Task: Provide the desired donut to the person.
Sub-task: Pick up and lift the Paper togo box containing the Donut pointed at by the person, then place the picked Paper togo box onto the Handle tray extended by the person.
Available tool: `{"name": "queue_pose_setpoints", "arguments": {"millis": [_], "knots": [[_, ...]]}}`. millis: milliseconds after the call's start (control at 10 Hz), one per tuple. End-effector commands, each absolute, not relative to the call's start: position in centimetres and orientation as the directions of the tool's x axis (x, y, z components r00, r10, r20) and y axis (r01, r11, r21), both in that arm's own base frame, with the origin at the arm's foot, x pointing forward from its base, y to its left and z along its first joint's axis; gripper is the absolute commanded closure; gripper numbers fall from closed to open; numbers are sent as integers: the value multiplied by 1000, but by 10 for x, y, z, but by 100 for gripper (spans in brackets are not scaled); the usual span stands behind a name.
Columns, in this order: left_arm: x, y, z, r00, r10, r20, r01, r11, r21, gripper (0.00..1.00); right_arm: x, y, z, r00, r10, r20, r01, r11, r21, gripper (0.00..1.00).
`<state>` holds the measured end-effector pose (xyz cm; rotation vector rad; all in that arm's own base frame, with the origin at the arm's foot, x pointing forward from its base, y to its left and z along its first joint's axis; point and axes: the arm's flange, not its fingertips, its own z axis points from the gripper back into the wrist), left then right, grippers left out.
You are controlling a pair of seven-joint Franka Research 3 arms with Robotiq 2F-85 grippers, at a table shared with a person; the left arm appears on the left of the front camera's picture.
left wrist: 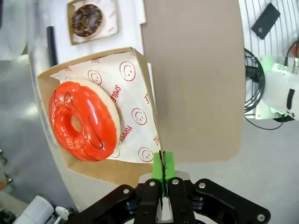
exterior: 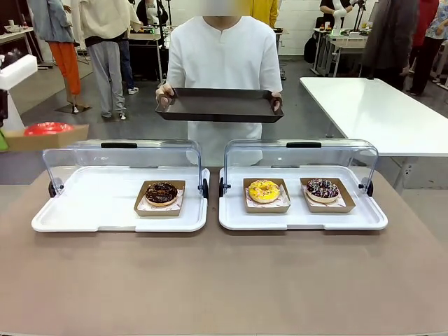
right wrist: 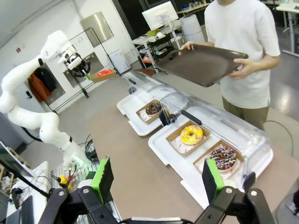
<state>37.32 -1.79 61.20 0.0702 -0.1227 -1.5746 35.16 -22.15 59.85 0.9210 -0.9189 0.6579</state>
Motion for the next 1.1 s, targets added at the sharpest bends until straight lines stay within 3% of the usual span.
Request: {"name": "queue_pose_setpoints", "arguments": {"millis": [0, 1000], "knots": [[392, -21, 622, 25, -999, 21, 993, 27, 113, 100, 352, -221, 600, 463, 91, 882, -803, 464, 374, 0], [391, -20, 620, 8, -999, 32, 992, 12, 125, 100, 352, -221, 600, 463, 91, 882, -803, 464, 374, 0]]}}
